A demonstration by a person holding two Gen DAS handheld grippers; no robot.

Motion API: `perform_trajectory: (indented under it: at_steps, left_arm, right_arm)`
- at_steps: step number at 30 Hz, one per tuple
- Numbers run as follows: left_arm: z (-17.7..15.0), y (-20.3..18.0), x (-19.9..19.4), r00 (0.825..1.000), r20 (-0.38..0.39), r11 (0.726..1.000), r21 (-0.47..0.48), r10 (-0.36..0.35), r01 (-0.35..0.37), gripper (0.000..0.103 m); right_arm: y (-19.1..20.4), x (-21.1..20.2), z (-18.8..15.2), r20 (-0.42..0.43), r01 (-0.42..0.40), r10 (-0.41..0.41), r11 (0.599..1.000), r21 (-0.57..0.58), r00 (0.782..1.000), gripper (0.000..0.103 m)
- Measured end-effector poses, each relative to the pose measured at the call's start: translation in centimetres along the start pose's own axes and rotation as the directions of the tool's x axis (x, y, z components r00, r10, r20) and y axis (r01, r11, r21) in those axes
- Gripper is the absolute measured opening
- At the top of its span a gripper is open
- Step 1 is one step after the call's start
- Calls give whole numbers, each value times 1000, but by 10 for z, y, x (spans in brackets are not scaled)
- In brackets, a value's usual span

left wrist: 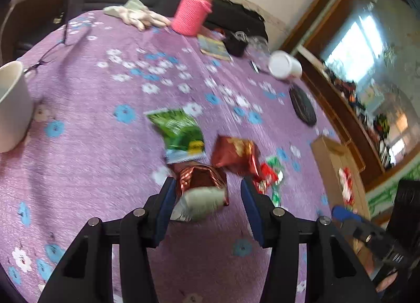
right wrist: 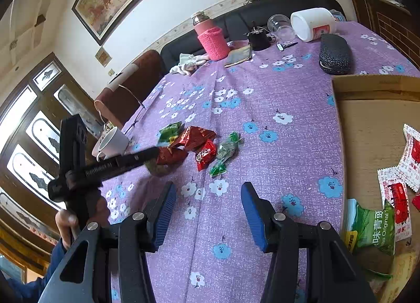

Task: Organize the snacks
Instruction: 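Move both grippers back to the snack pile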

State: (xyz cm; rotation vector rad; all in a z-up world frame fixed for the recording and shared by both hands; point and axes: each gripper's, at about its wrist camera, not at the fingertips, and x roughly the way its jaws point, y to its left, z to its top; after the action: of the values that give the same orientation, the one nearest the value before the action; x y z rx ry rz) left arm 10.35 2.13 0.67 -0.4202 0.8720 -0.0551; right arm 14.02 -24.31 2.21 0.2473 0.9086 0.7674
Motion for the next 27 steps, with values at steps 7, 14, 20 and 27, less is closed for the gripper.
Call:
perform_trajectory:
  at_steps: [7,14,20,27]
  left_arm:
    - [-12,-11,7,992,-18,986,108,128,-126,39]
    - [-14,-6,-4,994,-88,993,102,72,-62,46]
    - [-25,-18,2,976,-175,986,127,128,-106,48]
    - [-33,-33,5,956,-158,948,244,246,-204,33]
  right_arm:
    - [3,-1,1,6,11,-11,1000,-14,1000,55]
    - [3,1,0,1,16,-16,1000,-14,1000,55]
    - [3,5,0,-3,33,-33,999,-18,999,55]
    - [4,6,-1,-3,40,-40,999,-26,999,55]
